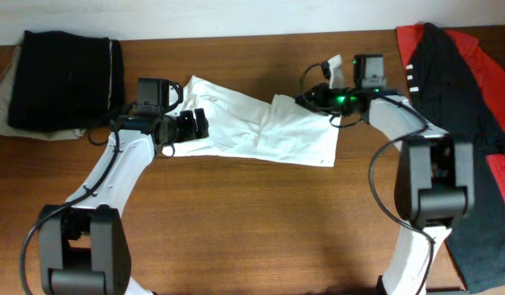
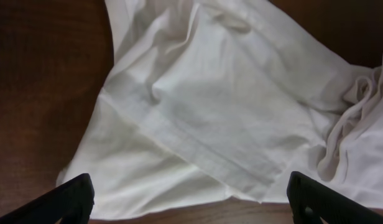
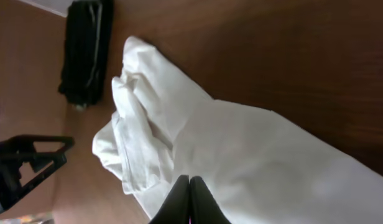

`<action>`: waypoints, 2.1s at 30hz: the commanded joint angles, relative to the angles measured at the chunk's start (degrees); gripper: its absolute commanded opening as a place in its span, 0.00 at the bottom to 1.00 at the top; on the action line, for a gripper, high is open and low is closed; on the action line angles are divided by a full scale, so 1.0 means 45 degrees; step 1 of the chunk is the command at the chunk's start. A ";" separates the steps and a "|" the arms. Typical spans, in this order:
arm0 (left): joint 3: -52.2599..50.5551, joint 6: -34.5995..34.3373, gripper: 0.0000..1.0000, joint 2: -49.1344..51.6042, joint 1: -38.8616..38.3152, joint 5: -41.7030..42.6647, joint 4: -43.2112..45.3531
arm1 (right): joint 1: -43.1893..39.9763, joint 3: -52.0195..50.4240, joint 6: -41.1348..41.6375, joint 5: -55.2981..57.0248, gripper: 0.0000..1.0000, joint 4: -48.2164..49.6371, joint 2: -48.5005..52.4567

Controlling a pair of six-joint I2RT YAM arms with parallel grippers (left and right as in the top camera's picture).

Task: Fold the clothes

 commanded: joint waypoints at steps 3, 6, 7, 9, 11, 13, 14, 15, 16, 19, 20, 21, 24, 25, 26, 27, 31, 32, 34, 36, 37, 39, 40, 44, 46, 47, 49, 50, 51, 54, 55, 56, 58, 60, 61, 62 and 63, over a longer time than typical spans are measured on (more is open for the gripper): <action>0.0010 0.0199 0.99 -0.0029 0.0029 -0.0049 0.0039 | 0.0510 0.0087 0.0267 -0.1229 0.08 0.1957 0.2152; 0.0010 0.0199 0.99 -0.0029 0.0029 -0.0049 0.0015 | 0.0481 0.0092 0.0257 -0.0515 0.06 0.2293 0.2157; 0.0010 0.0199 0.99 -0.0029 0.0029 -0.0049 -0.0010 | 0.0476 0.0092 0.0243 -0.0505 0.06 0.2152 0.1817; 0.0010 0.0199 0.99 -0.0029 0.0029 -0.0049 -0.0073 | 0.0476 0.0092 -0.0146 -0.0277 0.07 0.0884 0.0267; 0.0010 0.0199 0.99 -0.0029 0.0029 -0.0044 -0.0078 | 0.0321 0.0092 -0.0214 0.0359 0.08 -0.0408 -0.1005; 0.0010 0.0199 0.99 -0.0029 0.0029 -0.0049 -0.0107 | -0.0223 0.0092 -0.0214 0.0855 0.09 -0.1889 -0.1535; 0.0010 0.0199 0.99 -0.0029 0.0029 -0.0049 -0.0102 | -0.0461 0.0087 -0.0228 0.0869 0.08 -0.2399 -0.1481; 0.0010 0.0199 0.99 -0.0029 0.0029 -0.0049 -0.0102 | -0.0656 0.0063 -0.0588 0.0860 0.09 -0.3002 -0.1345; 0.0010 0.0199 0.99 -0.0029 0.0029 -0.0049 -0.0097 | -0.0797 0.0005 -0.1083 0.0811 0.08 -0.3769 -0.1093; 0.0010 0.0199 0.99 -0.0029 0.0029 -0.0049 -0.0087 | -0.0835 -0.0607 -0.1851 0.0185 0.08 -0.4410 -0.0432; 0.0010 0.0199 0.99 -0.0029 0.0029 -0.0049 -0.0092 | -0.0840 -0.0855 -0.1851 0.0117 0.08 -0.4420 -0.0102; 0.0010 0.0199 0.99 -0.0029 0.0029 -0.0049 -0.0097 | -0.0835 -0.1122 -0.1889 -0.0058 0.09 -0.4401 0.0282; 0.0010 0.0199 0.99 -0.0029 0.0029 -0.0049 -0.0097 | -0.0947 -0.1549 -0.1889 -0.0335 0.08 -0.3997 0.1020; 0.0010 0.0199 0.99 -0.0029 0.0029 -0.0049 -0.0097 | -0.0947 -0.1545 -0.1889 -0.0335 0.07 -0.3963 0.0991; 0.0010 0.0199 0.99 -0.0029 0.0029 -0.0049 -0.0102 | -0.0952 -0.1545 -0.1885 -0.0335 0.05 -0.3886 0.0869; 0.0010 0.0199 0.99 -0.0029 0.0029 -0.0049 -0.0097 | -0.1015 -0.1540 -0.1885 -0.0330 0.05 -0.3891 0.0549; 0.0010 0.0500 0.99 -0.0024 0.0063 -0.0049 0.0019 | -0.2059 -0.1540 -0.1875 0.0447 0.42 -0.5173 -0.2633; 0.0010 0.1001 0.99 -0.0024 0.0233 -0.0049 0.0219 | -0.2545 -0.1540 -0.1875 0.0899 0.99 -0.5722 -0.3468; 0.0010 0.1069 0.99 -0.0024 0.1307 -0.0039 0.0316 | -0.3866 -0.1535 -0.1719 0.1477 0.99 -0.6013 -0.4182; 0.0015 0.1345 0.99 -0.0024 0.2759 0.1107 0.0350 | -0.5557 -0.1530 -0.0374 0.2356 0.99 -0.5950 -0.4172; 0.0010 0.1676 0.99 -0.0024 0.3225 0.2195 0.0452 | -0.6003 -0.1530 -0.0087 0.2346 0.99 -0.5955 -0.4172; 0.0180 0.2059 0.99 -0.0024 0.3531 0.3361 0.0656 | -0.6708 -0.1535 0.0330 0.2346 0.99 -0.6052 -0.4172; 0.0403 0.2152 0.99 -0.0024 0.3473 0.3371 0.0355 | -0.6751 -0.1535 0.0325 0.2346 0.99 -0.6101 -0.4172; 0.3667 0.2535 0.99 0.0151 0.3235 0.3308 -0.3191 | -0.6742 -0.1535 0.0325 0.2356 0.99 -0.6227 -0.4172; 0.5328 0.3206 0.99 0.0763 0.3211 0.3405 -0.5246 | -0.6747 -0.1535 0.0325 0.2356 0.99 -0.6227 -0.4172; 0.6615 0.3915 0.99 0.1787 0.3070 0.3415 -0.6912 | -0.6742 -0.1535 0.0325 0.2356 0.99 -0.6227 -0.4172; 0.7325 0.4872 0.99 0.3531 0.2924 0.4352 -0.7912 | -0.6742 -0.1535 0.0325 0.2356 0.99 -0.6227 -0.4172; 0.7325 0.4867 0.99 0.4284 0.2992 0.4405 -0.7699 | -0.6742 -0.1535 0.0325 0.2356 0.99 -0.6227 -0.4172; 0.7325 0.4872 0.99 0.4813 0.3099 0.4590 -0.7339 | -0.6742 -0.1535 0.0325 0.2356 0.99 -0.6222 -0.4172; 0.7325 0.5882 0.99 0.5921 0.3269 0.6164 -0.6615 | -0.6742 -0.1535 0.0325 0.2356 0.99 -0.6227 -0.4172; 0.7325 0.5901 0.99 0.6144 0.3298 0.6169 -0.5969 | -0.6747 -0.1535 0.0325 0.2356 0.99 -0.6227 -0.4172; 0.7325 0.5887 0.99 0.6246 0.3298 0.6164 -0.5547 | -0.6742 -0.1535 0.0325 0.2356 0.99 -0.6227 -0.4172; 0.7325 0.5848 0.99 0.6552 0.3288 0.6154 -0.4867 | -0.6742 -0.1535 0.0325 0.2356 0.98 -0.6227 -0.4172; 0.7359 0.5858 0.99 0.7145 0.3283 0.6159 -0.4580 | -0.6742 -0.1535 0.0325 0.2356 0.99 -0.6227 -0.4172; 0.7388 0.5858 0.99 0.7373 0.3283 0.6178 -0.4580 | -0.6742 -0.1535 0.0321 0.2356 0.99 -0.6222 -0.4172; 0.7383 0.5863 0.99 0.7509 0.3283 0.6227 -0.4605 | -0.6742 -0.1535 0.0325 0.2356 0.99 -0.6227 -0.4172; 0.7383 0.5863 0.99 0.7601 0.3206 0.6402 -0.4605 | -0.6742 -0.1535 0.0325 0.2356 0.99 -0.6227 -0.4172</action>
